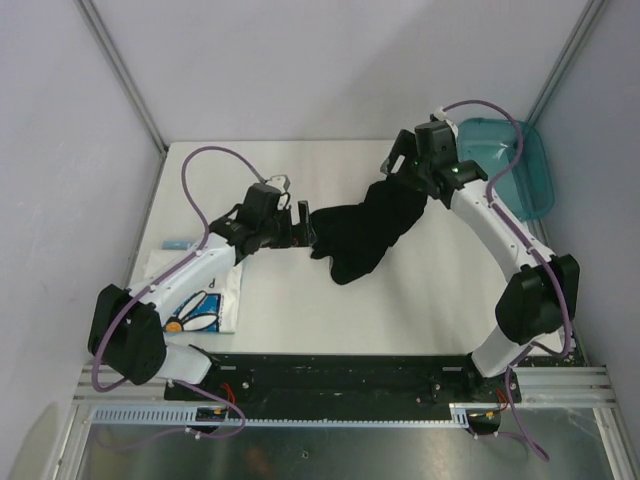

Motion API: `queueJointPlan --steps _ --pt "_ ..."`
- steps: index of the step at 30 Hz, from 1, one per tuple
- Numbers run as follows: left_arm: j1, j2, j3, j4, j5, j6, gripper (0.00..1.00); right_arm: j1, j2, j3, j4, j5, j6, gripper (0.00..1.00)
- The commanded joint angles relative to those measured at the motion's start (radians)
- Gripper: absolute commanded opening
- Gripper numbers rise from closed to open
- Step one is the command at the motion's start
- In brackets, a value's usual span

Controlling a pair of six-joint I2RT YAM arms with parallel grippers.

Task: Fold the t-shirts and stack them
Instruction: Move the tshirt to the center of the board, then flatten out the tshirt

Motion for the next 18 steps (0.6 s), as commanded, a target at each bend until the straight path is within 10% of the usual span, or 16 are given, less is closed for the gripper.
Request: queueJointPlan --steps 1,18 --pt "-0.009 -0.049 -0.048 0.022 -0.015 -0.041 0.99 -0.038 -0.125 -0.002 -0.044 0.026 -0.042 0.89" --pt "-0.053 -0.156 -0.241 0.062 -0.184 -0.209 0.99 0.25 -0.047 -0.21 0.086 0.011 -0.164 0.58"
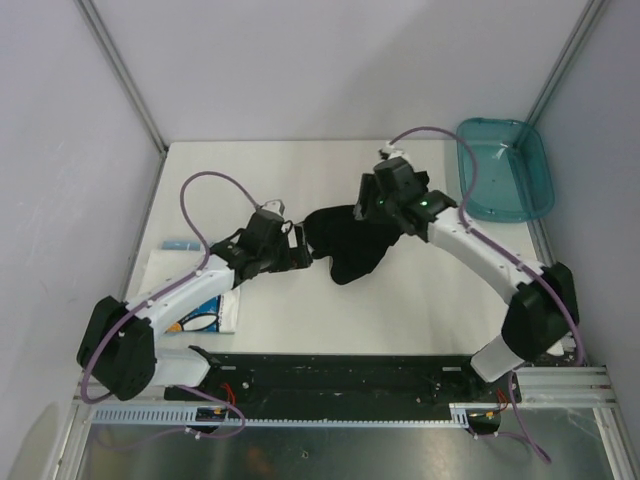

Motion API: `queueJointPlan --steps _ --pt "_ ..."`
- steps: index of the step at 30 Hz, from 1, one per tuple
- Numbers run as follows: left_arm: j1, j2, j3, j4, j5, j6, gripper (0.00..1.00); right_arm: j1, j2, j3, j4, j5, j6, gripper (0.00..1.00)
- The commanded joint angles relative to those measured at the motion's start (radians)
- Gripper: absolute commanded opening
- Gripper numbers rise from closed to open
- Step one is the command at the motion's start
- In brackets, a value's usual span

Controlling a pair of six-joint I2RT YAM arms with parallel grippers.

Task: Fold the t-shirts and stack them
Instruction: Flatten out the tshirt

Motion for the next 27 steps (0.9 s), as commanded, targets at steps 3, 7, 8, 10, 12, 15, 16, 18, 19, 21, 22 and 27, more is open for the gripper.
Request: queueJointPlan --steps 3,7,8,10,12,15,16,18,19,21,22,27 --pt "0.039 -0.114 -0.092 0.024 -0.115 -0.123 0.99 0.076 0.164 0.017 0.138 -0.036 -0.095 0.55" --pt "0.049 -0.108 -0.106 0.023 -0.095 -0.115 0.99 0.122 0.296 0.084 0.165 0.024 -0.186 0.55" --pt "0.049 -0.103 -0.106 0.024 -0.087 -0.113 1.0 0.131 0.327 0.107 0.164 0.046 -0.207 0.56" --pt "0.05 -0.095 -0.106 0.024 -0.075 -0.11 0.99 0.141 0.381 0.156 0.154 0.071 -0.245 0.58" --pt "0.05 -0.088 -0.104 0.024 -0.064 -0.107 0.99 0.148 0.429 0.203 0.141 0.088 -0.277 0.6" --pt "0.05 -0.076 -0.092 0.023 -0.05 -0.098 1.0 0.153 0.492 0.277 0.098 0.107 -0.31 0.62" --pt "0.05 -0.073 -0.088 0.024 -0.046 -0.095 1.0 0.154 0.507 0.295 0.083 0.109 -0.316 0.62" --pt "0.05 -0.067 -0.079 0.025 -0.038 -0.092 1.0 0.152 0.526 0.311 0.065 0.118 -0.322 0.61" --pt "0.05 -0.063 -0.074 0.024 -0.034 -0.09 0.99 0.148 0.53 0.312 0.06 0.118 -0.322 0.6" --pt "0.05 -0.055 -0.066 0.025 -0.025 -0.088 0.99 0.132 0.534 0.308 0.056 0.1 -0.315 0.6" --pt "0.05 -0.05 -0.061 0.024 -0.021 -0.087 0.99 0.124 0.537 0.306 0.053 0.09 -0.312 0.6" --pt "0.05 -0.021 -0.024 0.033 0.001 -0.084 0.99 0.092 0.532 0.292 0.038 0.093 -0.291 0.6"
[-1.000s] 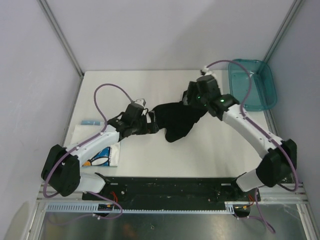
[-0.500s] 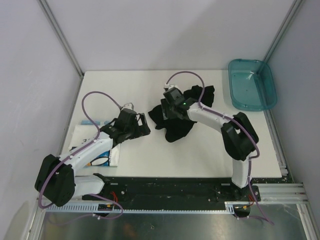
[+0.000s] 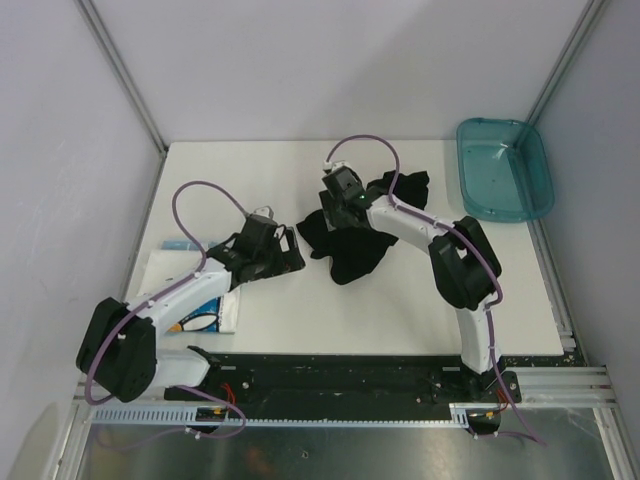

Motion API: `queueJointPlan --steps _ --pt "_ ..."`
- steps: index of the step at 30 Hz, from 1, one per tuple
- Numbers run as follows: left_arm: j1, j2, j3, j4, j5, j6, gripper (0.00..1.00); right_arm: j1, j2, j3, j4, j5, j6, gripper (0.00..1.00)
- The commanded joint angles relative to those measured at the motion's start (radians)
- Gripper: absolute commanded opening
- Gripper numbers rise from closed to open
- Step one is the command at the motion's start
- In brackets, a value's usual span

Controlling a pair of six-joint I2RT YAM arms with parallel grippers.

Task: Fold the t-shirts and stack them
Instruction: Flatten out the tshirt

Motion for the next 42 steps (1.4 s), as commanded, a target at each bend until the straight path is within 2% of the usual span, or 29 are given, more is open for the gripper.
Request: queueJointPlan --steps 1,5,14,19,27,32,38,40,42 --pt "0.003 0.03 0.084 0.035 0.03 0.01 0.98 -0.04 -0.012 0.01 -0.023 0.016 0.013 0.6" --pt "0.003 0.144 0.194 0.068 0.059 0.043 0.93 -0.11 -0.082 -0.048 0.007 -0.016 0.056 0.61" --pt "0.004 0.486 0.531 0.097 0.159 0.11 0.69 -0.225 -0.196 -0.103 -0.001 -0.045 0.104 0.6" --pt "0.005 0.606 0.623 0.095 0.229 0.115 0.61 -0.275 -0.242 -0.124 -0.002 -0.07 0.119 0.6" --pt "0.004 0.675 0.638 0.095 0.239 0.1 0.59 -0.321 -0.272 -0.138 0.001 -0.103 0.129 0.6" --pt "0.002 0.674 0.65 0.096 0.242 0.099 0.48 -0.331 -0.269 -0.145 0.002 -0.104 0.128 0.6" --pt "-0.001 0.655 0.671 0.096 0.236 0.115 0.41 -0.334 -0.258 -0.146 0.013 -0.109 0.13 0.6" --pt "-0.001 0.661 0.677 0.095 0.241 0.118 0.33 -0.334 -0.255 -0.146 0.016 -0.11 0.131 0.6" --pt "-0.001 0.663 0.678 0.095 0.251 0.119 0.16 -0.336 -0.252 -0.145 0.019 -0.112 0.132 0.6"
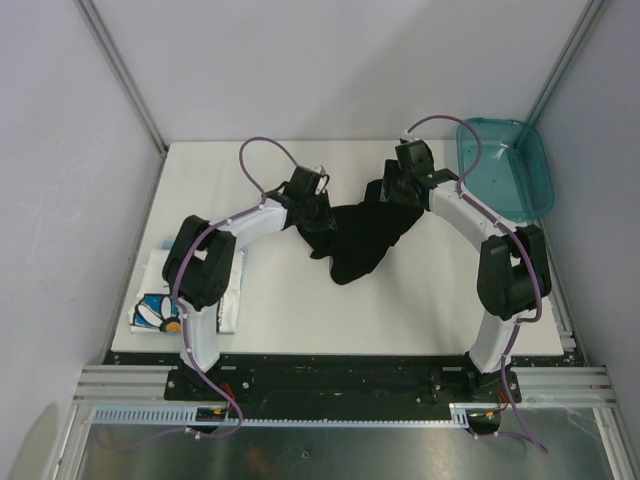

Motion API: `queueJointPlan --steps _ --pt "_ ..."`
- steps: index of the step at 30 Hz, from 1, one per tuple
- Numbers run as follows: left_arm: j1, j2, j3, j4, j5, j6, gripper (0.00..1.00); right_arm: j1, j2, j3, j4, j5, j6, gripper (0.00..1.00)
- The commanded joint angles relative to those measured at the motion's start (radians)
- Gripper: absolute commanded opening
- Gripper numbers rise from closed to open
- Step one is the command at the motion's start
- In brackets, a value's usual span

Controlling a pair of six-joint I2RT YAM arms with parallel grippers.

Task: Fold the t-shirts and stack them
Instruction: Flatten out the tshirt

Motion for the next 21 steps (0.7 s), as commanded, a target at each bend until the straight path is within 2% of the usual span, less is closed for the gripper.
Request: queueJointPlan --steps 1,3,6,12,15,21 --pt "-0.002 -0.021 0.046 0.012 0.027 0.029 0.08 -0.009 -0.029 0.0 0.031 -0.008 0.016 0.6" --pt "-0.005 -0.035 0.038 0.011 0.03 0.034 0.02 -0.013 -0.021 0.003 0.039 -0.006 0.019 0.6" --pt "-0.007 -0.112 -0.021 0.009 -0.01 0.041 0.0 -0.022 -0.002 0.016 0.057 0.012 0.025 0.6" --pt "-0.002 -0.405 -0.308 -0.047 -0.226 -0.02 0.0 -0.044 0.054 0.055 0.074 0.047 0.049 0.6" --pt "0.02 -0.502 -0.436 -0.055 -0.291 -0.049 0.0 -0.039 0.085 0.085 0.066 0.061 0.051 0.62" --pt "0.047 -0.521 -0.503 -0.058 -0.304 -0.055 0.0 -0.019 0.131 0.124 0.058 0.066 0.066 0.68"
